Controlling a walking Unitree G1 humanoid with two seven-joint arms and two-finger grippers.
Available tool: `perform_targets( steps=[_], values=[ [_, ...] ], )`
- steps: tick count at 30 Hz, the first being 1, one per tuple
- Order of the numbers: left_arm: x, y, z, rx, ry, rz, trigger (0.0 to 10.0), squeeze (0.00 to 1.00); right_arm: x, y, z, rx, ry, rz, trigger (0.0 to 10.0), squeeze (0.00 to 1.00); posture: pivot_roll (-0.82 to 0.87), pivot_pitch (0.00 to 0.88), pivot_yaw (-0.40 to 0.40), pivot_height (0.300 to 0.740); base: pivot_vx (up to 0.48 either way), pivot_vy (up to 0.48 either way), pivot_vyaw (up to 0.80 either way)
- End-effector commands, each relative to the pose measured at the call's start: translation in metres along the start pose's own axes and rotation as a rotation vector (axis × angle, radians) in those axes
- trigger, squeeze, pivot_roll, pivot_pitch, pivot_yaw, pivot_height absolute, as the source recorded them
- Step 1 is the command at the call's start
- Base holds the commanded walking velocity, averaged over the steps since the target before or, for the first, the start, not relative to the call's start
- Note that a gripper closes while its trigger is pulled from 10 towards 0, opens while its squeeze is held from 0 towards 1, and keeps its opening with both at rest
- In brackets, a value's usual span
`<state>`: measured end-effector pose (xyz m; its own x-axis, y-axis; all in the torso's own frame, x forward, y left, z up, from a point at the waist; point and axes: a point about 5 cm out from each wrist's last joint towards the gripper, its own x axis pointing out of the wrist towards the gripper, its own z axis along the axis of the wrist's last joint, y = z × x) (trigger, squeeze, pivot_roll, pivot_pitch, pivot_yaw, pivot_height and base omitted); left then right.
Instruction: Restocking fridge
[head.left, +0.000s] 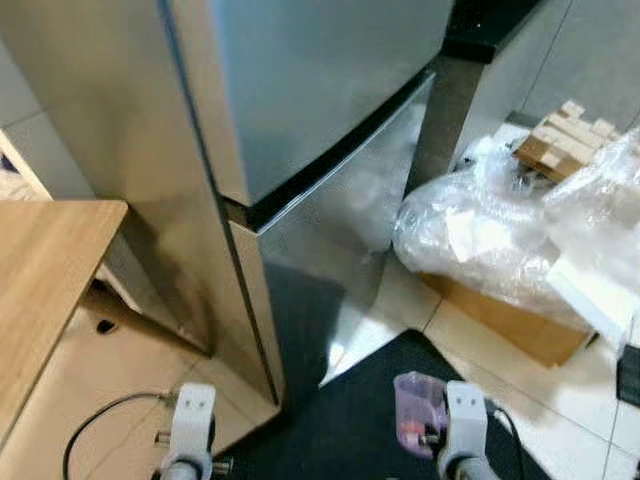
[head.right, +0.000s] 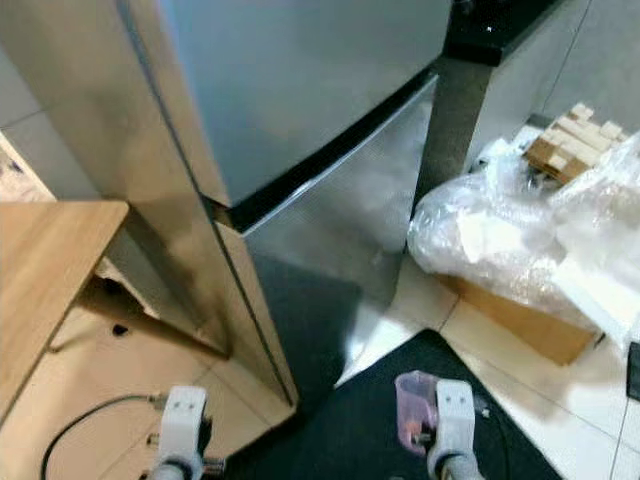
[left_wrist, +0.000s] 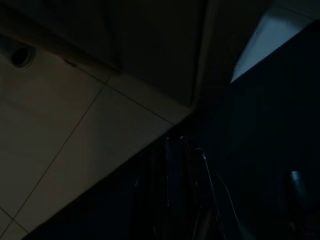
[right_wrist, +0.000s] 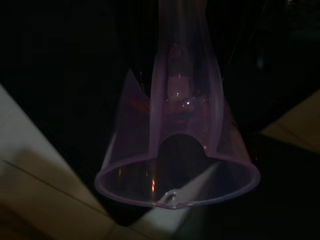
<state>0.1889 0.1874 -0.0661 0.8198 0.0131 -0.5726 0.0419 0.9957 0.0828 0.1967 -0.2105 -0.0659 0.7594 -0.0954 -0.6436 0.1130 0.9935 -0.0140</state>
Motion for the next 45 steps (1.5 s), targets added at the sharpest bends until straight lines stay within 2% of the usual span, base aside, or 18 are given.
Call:
perform_targets(
  steps=[1,7,15,21,23,24,25,26,27,28,33,35,37,39,40,42,43,45],
  values=[
    [-0.002,0.006,-0.005,-0.01,0.029,0.024,10.0,0.0,-0.001,0.005,-0.005,0.001,0.015,0.014,10.0,0.0,-0.12,0.117,0.025,0.74,0.0,0.0,0.0],
    [-0.002,0.009,-0.005,-0.015,0.026,0.039,10.0,0.0,-0.002,0.005,-0.006,0.003,0.017,0.015,10.0,0.0,-0.12,0.119,0.03,0.74,0.0,0.0,0.0],
    [-0.002,0.016,0.003,-0.058,-0.048,0.039,10.0,0.0,-0.002,0.006,-0.005,0.0,-0.006,0.028,10.0,0.0,-0.13,0.117,0.034,0.74,0.0,0.0,0.0],
    [-0.003,0.025,0.02,-0.061,-0.185,0.019,10.0,0.0,-0.002,0.007,-0.004,-0.013,-0.017,0.045,10.0,0.0,-0.12,0.116,0.025,0.74,0.0,0.0,0.0],
    [-0.003,0.029,0.034,-0.045,-0.281,0.016,10.0,0.0,-0.002,0.007,-0.002,-0.014,-0.027,0.047,10.0,0.0,-0.13,0.115,0.024,0.74,0.0,0.0,0.0],
    [-0.003,0.029,0.034,-0.045,-0.281,0.016,10.0,0.0,-0.002,0.007,-0.002,-0.014,-0.027,0.047,10.0,0.0,-0.13,0.115,0.024,0.74,0.0,0.0,0.0],
    [-0.005,0.035,0.061,-0.018,-0.443,0.024,10.0,0.0,-0.002,0.006,-0.001,-0.011,-0.04,0.047,10.0,0.0,-0.12,0.112,0.015,0.74,0.0,0.0,0.0],
    [-0.007,0.038,0.074,-0.009,-0.515,0.028,10.0,0.0,-0.002,0.005,-0.001,-0.012,-0.044,0.048,10.0,0.0,-0.12,0.112,0.015,0.74,0.0,0.0,0.0],
    [-0.007,0.038,0.074,-0.009,-0.515,0.028,10.0,0.0,-0.002,0.005,-0.001,-0.012,-0.044,0.048,10.0,0.0,-0.12,0.112,0.015,0.74,0.0,0.0,0.0],
    [-0.011,0.042,0.098,-0.018,-0.628,0.022,10.0,0.0,-0.003,0.003,0.001,-0.017,-0.057,0.053,10.0,0.0,-0.12,0.112,0.012,0.74,0.0,0.0,0.0],
    [-0.015,0.047,0.128,-0.015,-0.739,-0.008,10.0,0.0,-0.001,0.0,0.008,-0.014,-0.091,0.064,10.0,0.0,-0.11,0.109,0.009,0.74,0.0,0.0,0.0],
    [-0.015,0.049,0.143,0.025,-0.783,-0.04,10.0,0.0,0.001,-0.001,0.015,-0.017,-0.109,0.065,10.0,0.0,-0.11,0.105,0.013,0.74,0.0,0.0,0.0],
    [-0.014,0.047,0.143,0.049,-0.773,-0.064,10.0,0.0,0.001,-0.001,0.016,-0.022,-0.109,0.063,10.0,0.0,-0.11,0.104,0.015,0.74,0.0,0.0,0.0],
    [-0.007,0.039,0.122,0.051,-0.666,-0.119,10.0,0.0,0.002,0.001,0.015,-0.025,-0.097,0.06,10.0,0.0,-0.11,0.101,0.02,0.74,0.0,0.0,0.0],
    [-0.007,0.039,0.122,0.051,-0.666,-0.119,10.0,0.0,0.002,0.001,0.015,-0.025,-0.097,0.06,10.0,0.0,-0.11,0.101,0.02,0.74,0.0,0.0,0.0],
    [-0.002,0.027,0.08,0.037,-0.45,-0.139,10.0,0.0,0.001,0.006,0.011,-0.021,-0.078,0.061,10.0,0.0,-0.11,0.1,0.019,0.74,0.0,0.0,0.0],
    [-0.002,0.027,0.08,0.037,-0.45,-0.139,10.0,0.0,0.001,0.006,0.011,-0.021,-0.078,0.061,10.0,0.0,-0.11,0.1,0.019,0.74,0.0,0.0,0.0],
    [-0.001,0.018,0.053,0.043,-0.323,-0.112,10.0,0.0,0.001,0.01,0.008,-0.027,-0.07,0.073,10.0,0.0,-0.12,0.101,0.011,0.74,0.0,0.0,0.0]
  ],
)
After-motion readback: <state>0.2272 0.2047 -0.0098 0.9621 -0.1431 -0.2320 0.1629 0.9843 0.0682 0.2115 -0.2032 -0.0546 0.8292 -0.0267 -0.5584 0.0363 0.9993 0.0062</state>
